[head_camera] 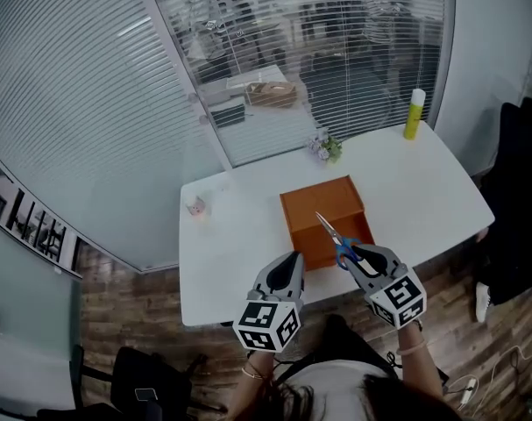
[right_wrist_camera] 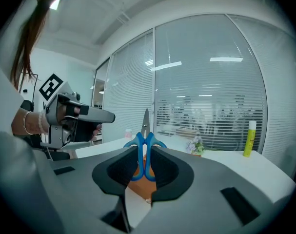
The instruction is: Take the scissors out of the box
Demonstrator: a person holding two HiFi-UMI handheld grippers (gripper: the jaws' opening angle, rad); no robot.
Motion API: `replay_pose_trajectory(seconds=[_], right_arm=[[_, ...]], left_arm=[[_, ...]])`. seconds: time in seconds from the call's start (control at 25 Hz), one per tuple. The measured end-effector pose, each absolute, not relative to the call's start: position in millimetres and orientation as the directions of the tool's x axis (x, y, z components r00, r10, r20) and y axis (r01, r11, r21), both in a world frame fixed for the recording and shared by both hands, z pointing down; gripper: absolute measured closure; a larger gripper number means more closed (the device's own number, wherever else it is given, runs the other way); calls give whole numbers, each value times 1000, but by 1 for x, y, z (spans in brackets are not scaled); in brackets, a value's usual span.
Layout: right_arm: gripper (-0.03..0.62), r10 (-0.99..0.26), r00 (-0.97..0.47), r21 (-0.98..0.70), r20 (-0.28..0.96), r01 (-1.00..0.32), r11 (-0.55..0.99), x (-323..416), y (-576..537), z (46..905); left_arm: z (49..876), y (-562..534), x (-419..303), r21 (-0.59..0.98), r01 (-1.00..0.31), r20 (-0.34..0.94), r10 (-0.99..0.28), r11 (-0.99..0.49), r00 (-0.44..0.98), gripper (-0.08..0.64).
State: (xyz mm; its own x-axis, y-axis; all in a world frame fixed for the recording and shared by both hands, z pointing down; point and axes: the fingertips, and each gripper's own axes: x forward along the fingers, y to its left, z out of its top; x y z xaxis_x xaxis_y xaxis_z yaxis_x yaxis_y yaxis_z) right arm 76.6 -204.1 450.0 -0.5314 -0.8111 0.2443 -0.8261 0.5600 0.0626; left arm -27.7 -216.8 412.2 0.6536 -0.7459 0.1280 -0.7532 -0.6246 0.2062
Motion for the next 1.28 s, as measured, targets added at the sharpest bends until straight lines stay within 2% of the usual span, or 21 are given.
replay_pose_trajectory(seconds=[0.44, 1.28], right_arm=[[482, -831, -531, 42, 166, -838, 544, 78, -180, 429], [482, -861, -500, 23, 94, -863, 504, 84, -146, 412]], left_arm=[[411, -194, -29, 197, -747, 128, -738, -635, 662, 541], [408, -158, -37, 182, -744, 112, -738, -643, 666, 541]])
